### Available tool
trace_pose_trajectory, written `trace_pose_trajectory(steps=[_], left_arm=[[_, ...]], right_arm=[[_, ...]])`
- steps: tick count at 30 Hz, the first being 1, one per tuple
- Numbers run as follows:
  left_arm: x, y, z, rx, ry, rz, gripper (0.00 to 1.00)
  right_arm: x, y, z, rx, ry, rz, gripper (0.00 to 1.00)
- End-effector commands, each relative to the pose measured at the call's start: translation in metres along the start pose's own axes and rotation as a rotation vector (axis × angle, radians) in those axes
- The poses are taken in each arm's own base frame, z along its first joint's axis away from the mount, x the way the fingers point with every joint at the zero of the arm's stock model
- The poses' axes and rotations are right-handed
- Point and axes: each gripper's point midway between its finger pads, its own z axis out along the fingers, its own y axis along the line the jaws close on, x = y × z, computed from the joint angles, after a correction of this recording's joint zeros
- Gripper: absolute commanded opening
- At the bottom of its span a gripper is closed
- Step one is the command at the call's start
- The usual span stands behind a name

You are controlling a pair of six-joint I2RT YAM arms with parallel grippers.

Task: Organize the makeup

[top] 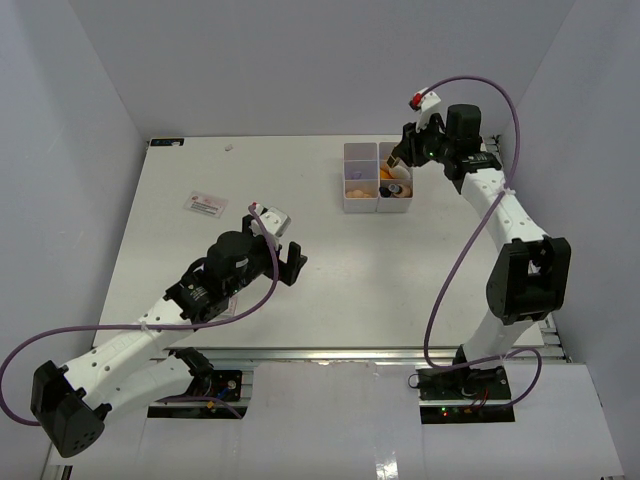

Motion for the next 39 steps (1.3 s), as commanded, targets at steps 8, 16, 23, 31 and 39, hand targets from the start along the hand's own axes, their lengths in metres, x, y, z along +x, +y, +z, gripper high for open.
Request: trace_pose_trajectory(steps=[8, 16, 23, 31, 39], left_arm=[[0.006, 0.011, -0.001, -0.060, 0.004, -0.007, 0.98], [0.009, 0.013, 0.000, -0.070, 0.013, -0.008, 0.98], [0.012, 0.014, 0.001, -0.078, 0.019, -0.015, 0.98], [0.011, 0.011, -0.001, -0.081, 0.010, -0.094, 0.98], [0.024, 0.000, -0.013, -0.088, 0.063, -0.366, 0.97]], right_arm=[[-0.032, -0.058, 0.042, 0.170, -0.113, 0.088, 0.08], [-0.022, -0.081, 0.059, 0.221, -0.115, 0.074, 0.08], [-0.016, -0.094, 0.073, 0.243, -0.108, 0.077, 0.09], [0.003, -0.105, 0.089, 0.263, -0.074, 0.066, 0.22], [0.010, -0.092, 0.087, 0.206, -0.061, 0.049, 0.62]])
